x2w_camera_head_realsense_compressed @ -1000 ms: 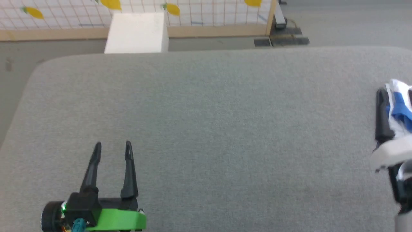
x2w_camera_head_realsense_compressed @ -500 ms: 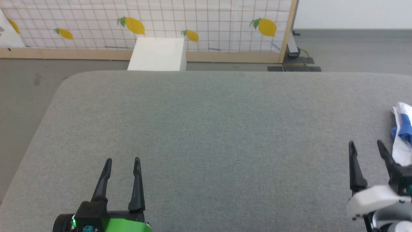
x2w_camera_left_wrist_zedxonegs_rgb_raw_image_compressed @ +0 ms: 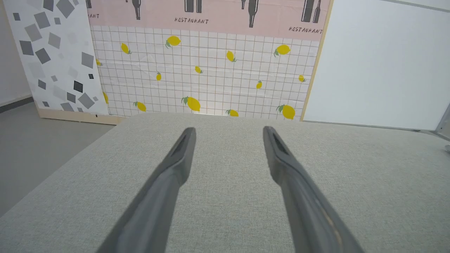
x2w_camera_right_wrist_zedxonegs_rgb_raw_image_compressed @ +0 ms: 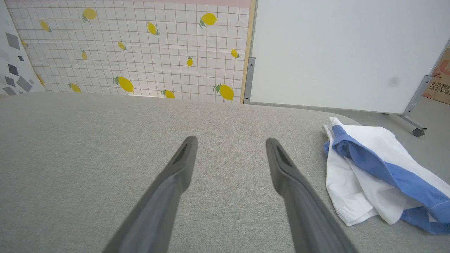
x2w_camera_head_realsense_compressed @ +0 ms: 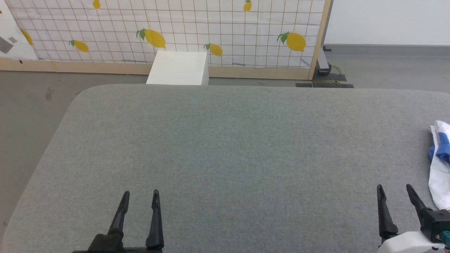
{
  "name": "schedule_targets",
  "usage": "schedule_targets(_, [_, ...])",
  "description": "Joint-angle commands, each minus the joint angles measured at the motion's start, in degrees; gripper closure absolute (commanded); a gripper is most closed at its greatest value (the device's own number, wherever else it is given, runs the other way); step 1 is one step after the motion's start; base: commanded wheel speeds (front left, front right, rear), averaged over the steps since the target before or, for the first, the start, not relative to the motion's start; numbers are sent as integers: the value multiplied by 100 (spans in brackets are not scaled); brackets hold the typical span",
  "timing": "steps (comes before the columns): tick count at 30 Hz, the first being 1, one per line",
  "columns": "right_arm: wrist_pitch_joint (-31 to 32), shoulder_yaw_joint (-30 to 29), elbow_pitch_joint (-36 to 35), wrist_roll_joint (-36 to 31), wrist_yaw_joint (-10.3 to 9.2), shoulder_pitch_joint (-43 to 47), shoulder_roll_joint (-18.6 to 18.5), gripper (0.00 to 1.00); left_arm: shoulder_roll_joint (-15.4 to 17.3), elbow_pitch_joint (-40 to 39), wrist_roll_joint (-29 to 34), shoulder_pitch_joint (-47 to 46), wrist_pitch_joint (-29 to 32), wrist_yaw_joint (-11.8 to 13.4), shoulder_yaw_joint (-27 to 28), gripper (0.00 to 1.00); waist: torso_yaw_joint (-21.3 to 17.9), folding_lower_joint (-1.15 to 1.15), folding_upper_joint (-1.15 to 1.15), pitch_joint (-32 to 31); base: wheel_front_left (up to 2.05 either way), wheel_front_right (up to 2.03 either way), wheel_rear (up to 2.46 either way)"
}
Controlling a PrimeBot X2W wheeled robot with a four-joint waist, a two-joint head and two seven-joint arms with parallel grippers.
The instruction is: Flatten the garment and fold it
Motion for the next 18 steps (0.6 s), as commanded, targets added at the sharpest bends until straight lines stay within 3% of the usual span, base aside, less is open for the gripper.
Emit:
schedule_targets(1, [-36,12,-4,58,-9,60,13,0,-31,33,-7,92,-27,23,-17,0,1,0,0,6,0,0,0])
schedule_targets(14, [0,-19,10,179,-9,-59,13,0,-41,68,52,6,-27,-2,6,0,46,0,0,171,0,0,0])
schedule_targets(15, [10,-12,2,143,0,-12,0,100,-15,58,25,19,1,0,7,100,42,0,0,168,0,0,0])
schedule_targets(18, [11,-3,1,142,0,-13,0,100,-12,67,16,17,6,-1,6,100,43,0,0,172,0,0,0])
